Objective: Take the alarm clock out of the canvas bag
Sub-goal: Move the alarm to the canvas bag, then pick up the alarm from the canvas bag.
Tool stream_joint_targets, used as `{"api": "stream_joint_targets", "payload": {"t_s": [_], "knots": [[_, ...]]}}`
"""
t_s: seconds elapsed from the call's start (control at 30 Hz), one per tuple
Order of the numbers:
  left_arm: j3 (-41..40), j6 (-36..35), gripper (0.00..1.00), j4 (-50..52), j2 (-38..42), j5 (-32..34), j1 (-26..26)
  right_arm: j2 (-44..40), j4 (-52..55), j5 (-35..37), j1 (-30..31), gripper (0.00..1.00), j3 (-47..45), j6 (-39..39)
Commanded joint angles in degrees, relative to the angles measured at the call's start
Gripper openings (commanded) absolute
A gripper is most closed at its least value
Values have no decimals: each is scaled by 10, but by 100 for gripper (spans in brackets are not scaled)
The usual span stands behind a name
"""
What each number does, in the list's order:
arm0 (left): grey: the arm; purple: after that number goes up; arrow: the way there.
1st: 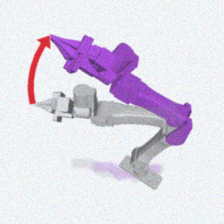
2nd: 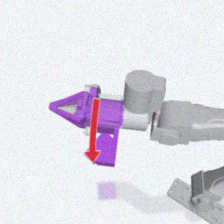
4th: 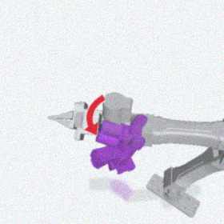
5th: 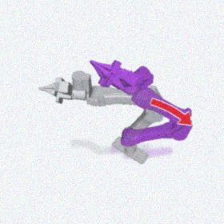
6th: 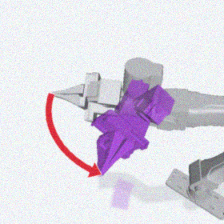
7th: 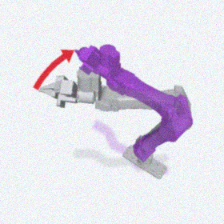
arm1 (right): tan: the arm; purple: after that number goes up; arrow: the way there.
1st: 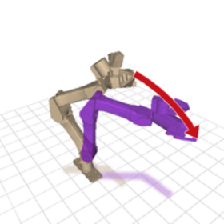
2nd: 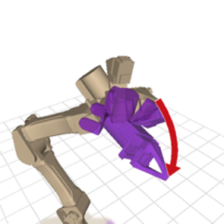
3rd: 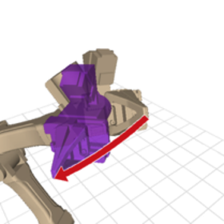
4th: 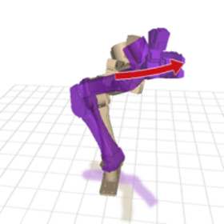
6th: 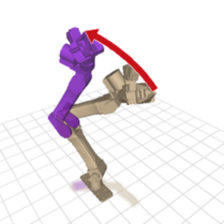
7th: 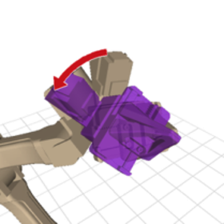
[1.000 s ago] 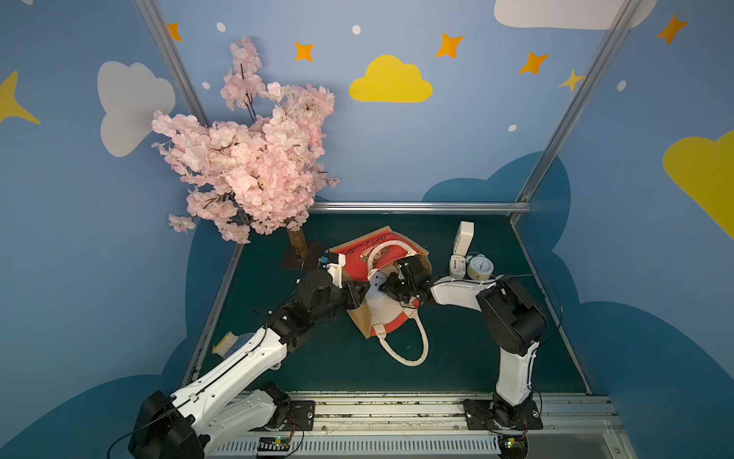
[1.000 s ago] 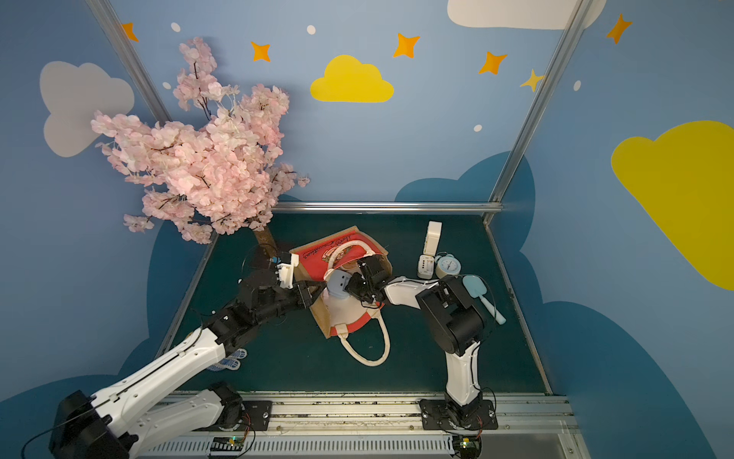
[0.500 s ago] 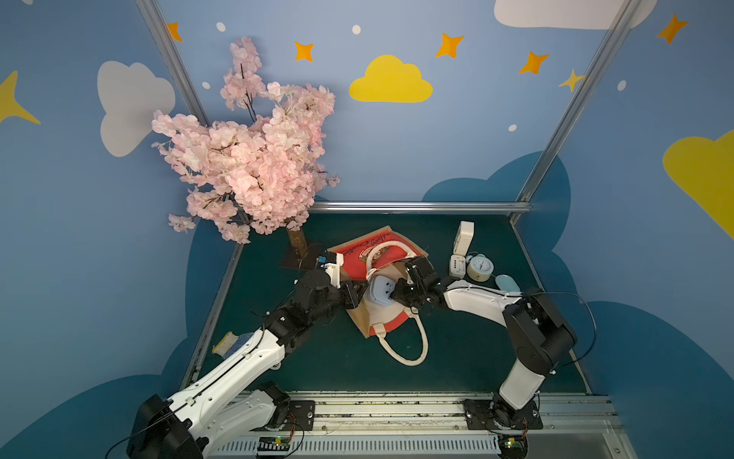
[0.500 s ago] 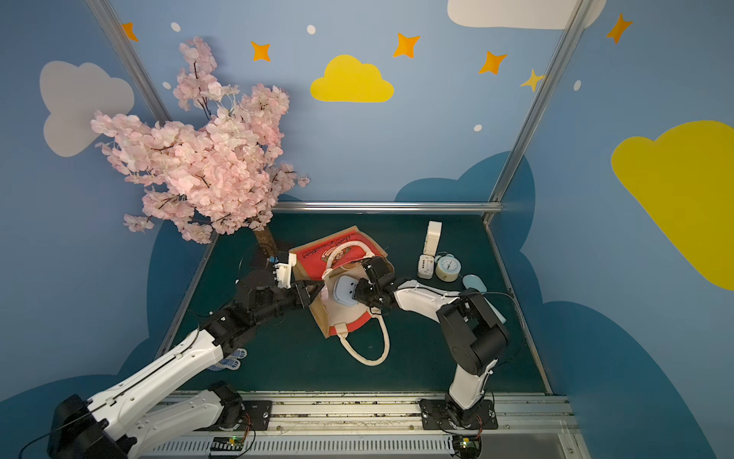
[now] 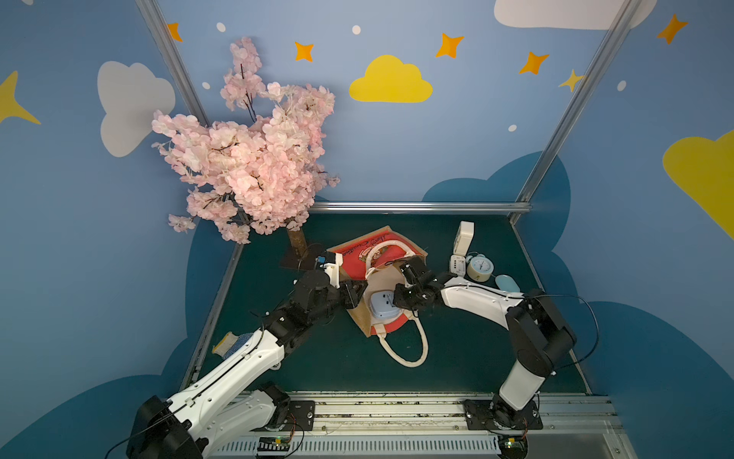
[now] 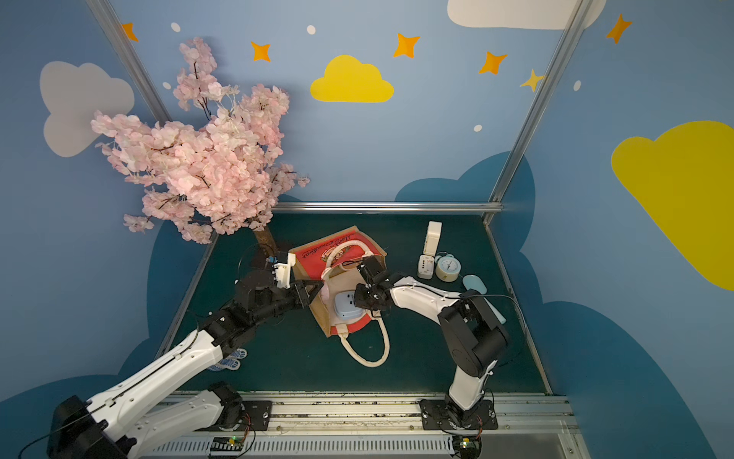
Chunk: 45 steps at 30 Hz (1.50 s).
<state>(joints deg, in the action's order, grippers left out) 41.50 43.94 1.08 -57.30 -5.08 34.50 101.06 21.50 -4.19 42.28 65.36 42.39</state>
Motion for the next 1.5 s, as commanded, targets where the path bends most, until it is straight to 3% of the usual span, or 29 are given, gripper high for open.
{"api": "stream_joint_targets", "payload": {"t_s": [0.0, 0.13, 0.27, 0.53, 0.8, 1.47], "knots": [[-6, -5, 24, 11, 8, 7, -3, 9, 55, 45, 10, 25, 35, -47], [-8, -3, 24, 9, 5, 7, -3, 21, 57, 44, 17, 27, 47, -55], [-7, -6, 24, 12, 7, 7, -3, 24, 61, 51, 22, 47, 51, -56], [-13, -5, 24, 12, 13, 10, -4, -5, 31, 33, 36, 63, 20, -78], [-12, -6, 24, 17, 20, 11, -4, 19, 21, 45, 27, 57, 15, -43], [-16, -7, 24, 17, 26, 14, -4, 30, 9, 71, 18, 44, 22, -46]]}}
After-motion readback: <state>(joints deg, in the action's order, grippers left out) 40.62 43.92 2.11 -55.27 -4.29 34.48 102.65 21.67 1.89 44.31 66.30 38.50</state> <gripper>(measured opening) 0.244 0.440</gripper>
